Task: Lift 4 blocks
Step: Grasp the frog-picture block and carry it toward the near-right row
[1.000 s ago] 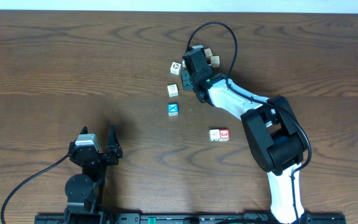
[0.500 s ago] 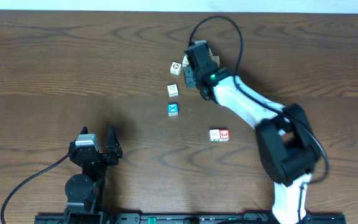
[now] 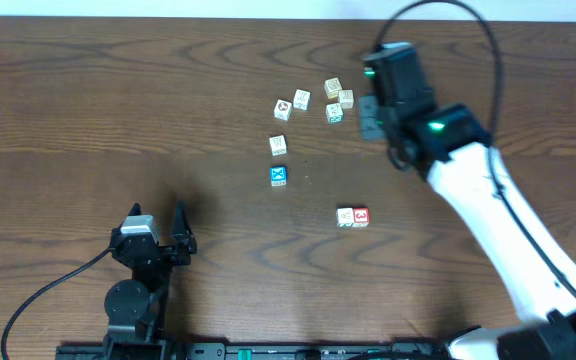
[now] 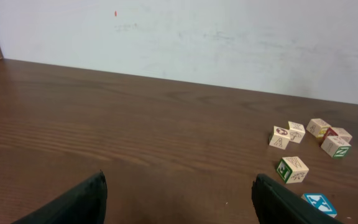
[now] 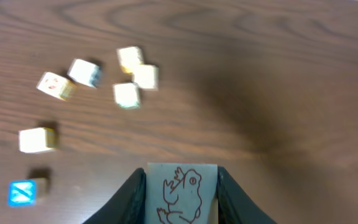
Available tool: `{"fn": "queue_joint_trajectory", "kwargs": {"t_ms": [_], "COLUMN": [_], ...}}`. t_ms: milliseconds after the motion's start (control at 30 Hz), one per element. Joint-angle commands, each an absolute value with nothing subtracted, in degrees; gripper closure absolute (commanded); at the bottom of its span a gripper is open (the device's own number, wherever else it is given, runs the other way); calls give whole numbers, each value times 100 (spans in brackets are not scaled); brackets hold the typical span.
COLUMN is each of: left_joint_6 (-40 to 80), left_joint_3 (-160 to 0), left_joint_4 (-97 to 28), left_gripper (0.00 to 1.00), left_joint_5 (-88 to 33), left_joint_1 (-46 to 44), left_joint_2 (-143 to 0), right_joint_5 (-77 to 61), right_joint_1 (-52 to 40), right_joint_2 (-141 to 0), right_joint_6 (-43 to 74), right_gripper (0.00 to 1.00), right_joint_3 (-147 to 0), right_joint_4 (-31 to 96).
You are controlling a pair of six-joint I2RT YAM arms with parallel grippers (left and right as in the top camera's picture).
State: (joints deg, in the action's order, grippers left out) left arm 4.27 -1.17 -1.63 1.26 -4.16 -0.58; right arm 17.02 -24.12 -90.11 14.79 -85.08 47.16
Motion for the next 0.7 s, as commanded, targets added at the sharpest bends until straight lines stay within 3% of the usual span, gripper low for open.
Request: {"fn": "queue_joint_trajectory", "kwargs": {"t_ms": [0,433,667], "left_joint_6": [432,434,432], "left_joint_3": [-23,-23,-23], "left_joint_4": [-403,-403,-403], "left_gripper": [25,25,25], "left_joint_5": [281,281,281], "left_joint_1": [-384,-384,-384], "left_joint_2": [-23,-23,-23], "right_joint_5": [1911,2414,2416], "right_joint_1": [-2161,-2137,-2147], "right_joint_2": [-8318,-6410,-5756], "right_joint_6": [1485,2224,2768], "right_gripper": [99,99,99], "right_joint_3": [-8571,-8265,-6932], "right_joint_4": [5183,6897,7004]}}
